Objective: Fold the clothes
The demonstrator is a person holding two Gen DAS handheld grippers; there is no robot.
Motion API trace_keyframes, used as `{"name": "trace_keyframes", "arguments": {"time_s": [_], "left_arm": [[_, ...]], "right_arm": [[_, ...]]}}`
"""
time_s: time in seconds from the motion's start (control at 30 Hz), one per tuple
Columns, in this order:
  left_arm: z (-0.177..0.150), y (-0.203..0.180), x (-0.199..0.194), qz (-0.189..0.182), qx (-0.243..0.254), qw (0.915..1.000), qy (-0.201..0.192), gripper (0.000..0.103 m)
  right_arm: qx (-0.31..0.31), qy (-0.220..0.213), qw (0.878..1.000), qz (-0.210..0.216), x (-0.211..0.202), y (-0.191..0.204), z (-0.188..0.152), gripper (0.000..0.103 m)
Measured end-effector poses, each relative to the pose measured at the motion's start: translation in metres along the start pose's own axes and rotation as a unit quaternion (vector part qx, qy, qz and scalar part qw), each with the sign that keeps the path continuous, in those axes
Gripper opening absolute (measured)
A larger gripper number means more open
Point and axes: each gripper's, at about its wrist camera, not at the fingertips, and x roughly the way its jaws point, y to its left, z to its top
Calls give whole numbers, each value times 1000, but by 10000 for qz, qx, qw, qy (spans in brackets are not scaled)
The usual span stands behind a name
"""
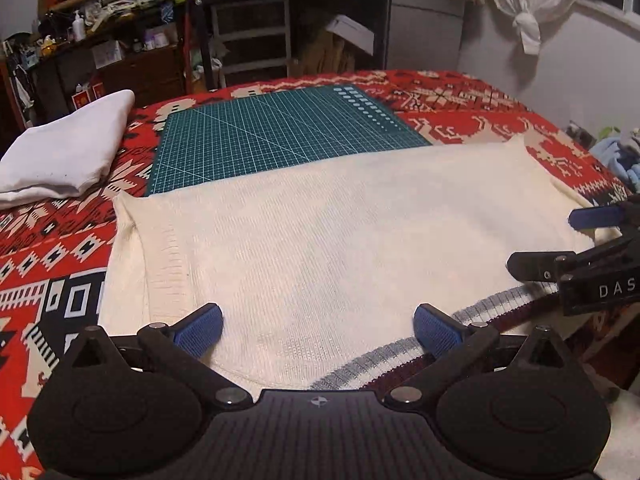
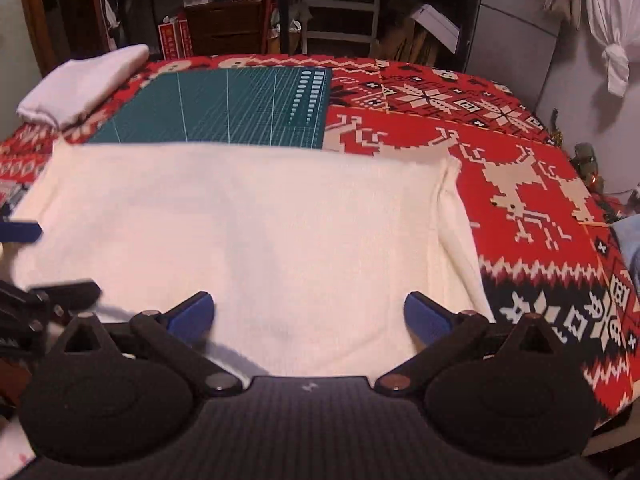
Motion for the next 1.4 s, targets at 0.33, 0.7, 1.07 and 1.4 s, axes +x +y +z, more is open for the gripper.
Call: {"name": "trace_keyframes", "arguments": {"time_s": [0.33, 0.7, 1.07, 1.4], "left_arm": [[10, 0, 6, 42, -82, 9994, 333, 103], [17, -4, 10, 213, -232, 9981, 528, 103], [21, -9, -11, 635, -177, 9969, 422, 92], [-14, 26, -39, 379, -794, 9953, 395, 55]], "right_arm": [[59, 47, 10000, -20, 1, -1, -1, 103], [184, 441, 9989, -19, 9, -3, 10, 103], [255, 255, 9993, -54, -1, -3, 6, 102], [780, 15, 9968, -148, -50, -37, -18, 64]]}}
